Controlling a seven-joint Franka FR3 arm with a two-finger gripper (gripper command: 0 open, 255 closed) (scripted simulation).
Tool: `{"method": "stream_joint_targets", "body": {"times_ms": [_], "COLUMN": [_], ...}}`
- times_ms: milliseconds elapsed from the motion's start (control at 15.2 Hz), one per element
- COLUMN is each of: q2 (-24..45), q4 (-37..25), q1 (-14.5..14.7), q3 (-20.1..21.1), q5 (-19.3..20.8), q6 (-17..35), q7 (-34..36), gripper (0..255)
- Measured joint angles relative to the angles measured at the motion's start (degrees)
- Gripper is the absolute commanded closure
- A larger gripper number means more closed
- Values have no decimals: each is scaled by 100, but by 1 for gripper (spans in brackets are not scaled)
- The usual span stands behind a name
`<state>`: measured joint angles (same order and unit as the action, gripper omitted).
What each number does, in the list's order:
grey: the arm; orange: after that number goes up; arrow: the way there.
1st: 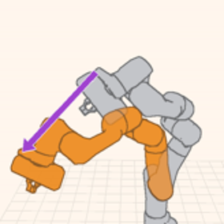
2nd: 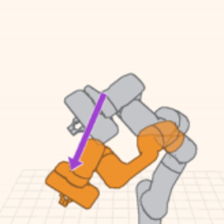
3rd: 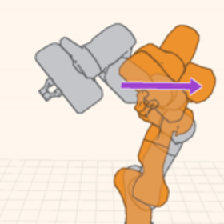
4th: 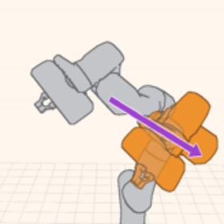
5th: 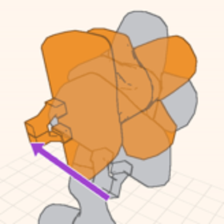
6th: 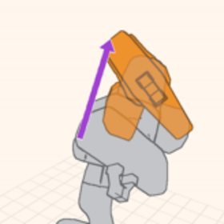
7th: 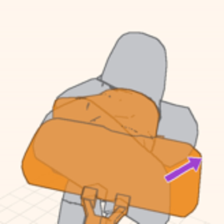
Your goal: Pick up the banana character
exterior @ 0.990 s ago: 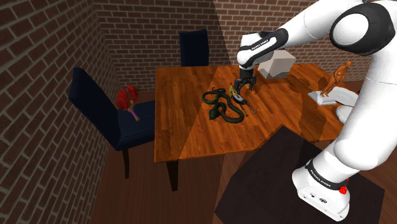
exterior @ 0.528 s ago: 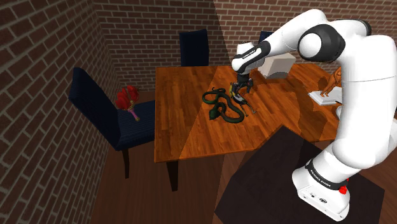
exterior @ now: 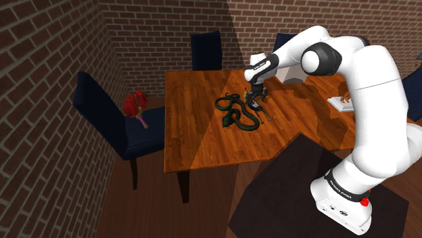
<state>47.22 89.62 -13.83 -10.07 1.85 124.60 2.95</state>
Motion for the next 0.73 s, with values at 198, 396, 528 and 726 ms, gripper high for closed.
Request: {"method": "stream_joint_targets", "body": {"times_ms": [198,396,528,726], "q2": [198,281,282,283], "q4": [-75,-119,-123,-123], "q1": [-12,-19,-19,-20], "q3": [17,25,25,25], "q5": [-15,-22,-22,-22], "q6": [121,161,159,159], "q7": [19,23,24,24], "gripper": [0,255,255,255]}}
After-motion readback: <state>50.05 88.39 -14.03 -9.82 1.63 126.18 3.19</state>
